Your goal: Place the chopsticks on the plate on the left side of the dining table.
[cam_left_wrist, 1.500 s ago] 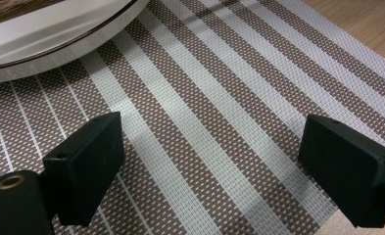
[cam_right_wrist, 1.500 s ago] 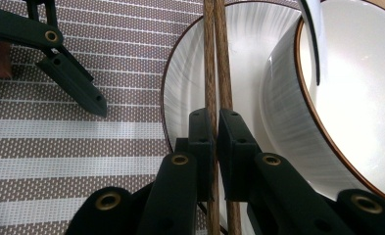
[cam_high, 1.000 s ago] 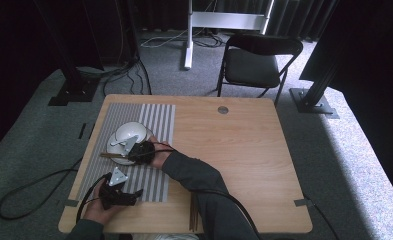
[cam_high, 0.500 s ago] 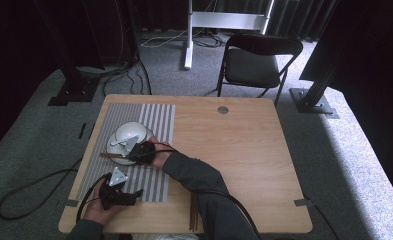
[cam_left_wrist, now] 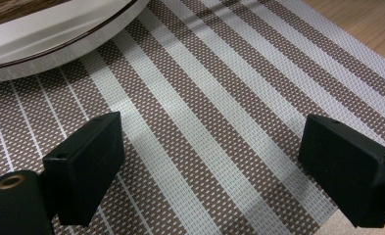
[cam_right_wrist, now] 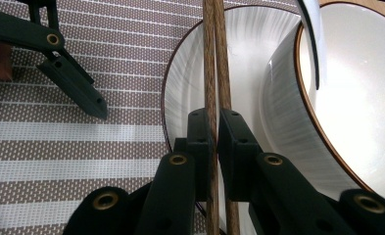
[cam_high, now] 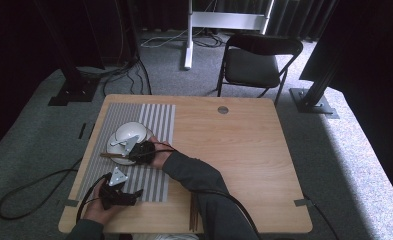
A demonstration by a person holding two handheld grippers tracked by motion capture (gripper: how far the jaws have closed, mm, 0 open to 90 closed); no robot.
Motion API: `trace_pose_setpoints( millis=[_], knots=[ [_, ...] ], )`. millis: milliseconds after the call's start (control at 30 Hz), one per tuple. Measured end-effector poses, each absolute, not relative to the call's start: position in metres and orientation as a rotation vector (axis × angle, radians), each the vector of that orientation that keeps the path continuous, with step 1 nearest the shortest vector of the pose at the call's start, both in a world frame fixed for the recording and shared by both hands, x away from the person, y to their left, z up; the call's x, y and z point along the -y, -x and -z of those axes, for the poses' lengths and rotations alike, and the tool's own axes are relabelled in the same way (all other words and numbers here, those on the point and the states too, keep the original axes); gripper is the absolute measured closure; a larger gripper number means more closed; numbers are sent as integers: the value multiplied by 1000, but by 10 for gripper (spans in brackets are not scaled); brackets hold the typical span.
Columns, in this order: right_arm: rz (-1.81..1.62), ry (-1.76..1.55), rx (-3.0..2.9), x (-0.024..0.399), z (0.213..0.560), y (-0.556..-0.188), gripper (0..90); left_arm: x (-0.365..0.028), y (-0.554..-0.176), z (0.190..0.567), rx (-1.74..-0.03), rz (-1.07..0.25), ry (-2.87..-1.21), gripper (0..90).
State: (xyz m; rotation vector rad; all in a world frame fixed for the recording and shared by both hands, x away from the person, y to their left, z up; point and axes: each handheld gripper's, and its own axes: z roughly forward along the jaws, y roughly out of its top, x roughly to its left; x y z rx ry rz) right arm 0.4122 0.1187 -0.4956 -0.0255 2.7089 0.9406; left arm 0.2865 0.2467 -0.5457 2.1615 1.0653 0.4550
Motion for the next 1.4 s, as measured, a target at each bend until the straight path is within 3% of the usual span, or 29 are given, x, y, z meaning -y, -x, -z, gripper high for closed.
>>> trace_pose_setpoints(
  millis=[1400],
  knots=[
    [-932,4,-2695,-117,496,-416,839,-247,-287,546,-1065,-455,-2162,103]
  ],
)
